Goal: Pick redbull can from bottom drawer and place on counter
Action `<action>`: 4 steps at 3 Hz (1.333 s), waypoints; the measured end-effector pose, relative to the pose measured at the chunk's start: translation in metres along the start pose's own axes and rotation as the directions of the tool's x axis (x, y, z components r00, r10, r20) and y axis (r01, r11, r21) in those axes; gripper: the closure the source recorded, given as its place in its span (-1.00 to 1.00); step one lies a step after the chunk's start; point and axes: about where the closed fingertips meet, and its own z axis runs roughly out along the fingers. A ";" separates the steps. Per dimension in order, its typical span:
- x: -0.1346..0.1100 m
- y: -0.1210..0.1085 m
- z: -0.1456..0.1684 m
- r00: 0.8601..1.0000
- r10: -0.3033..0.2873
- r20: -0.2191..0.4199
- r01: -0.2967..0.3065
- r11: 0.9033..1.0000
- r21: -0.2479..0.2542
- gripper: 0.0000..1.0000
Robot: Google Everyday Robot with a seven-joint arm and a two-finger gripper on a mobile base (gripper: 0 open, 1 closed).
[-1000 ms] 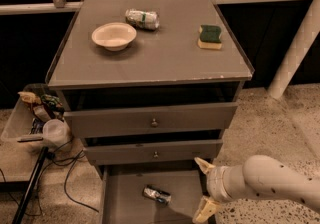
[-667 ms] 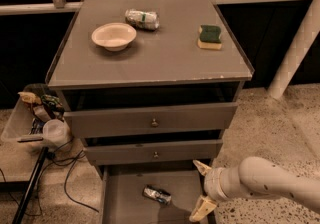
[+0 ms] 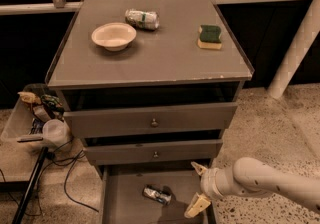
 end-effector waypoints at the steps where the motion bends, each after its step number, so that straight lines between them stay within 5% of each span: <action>1: -0.001 0.000 0.022 1.000 -0.002 0.009 0.002 0.999 -0.039 -1.00; 4: 0.016 0.016 0.098 0.996 0.007 0.084 0.006 0.989 -0.149 -1.00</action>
Offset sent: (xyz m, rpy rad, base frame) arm 0.0185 0.0508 -0.0692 0.0755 0.0851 0.0930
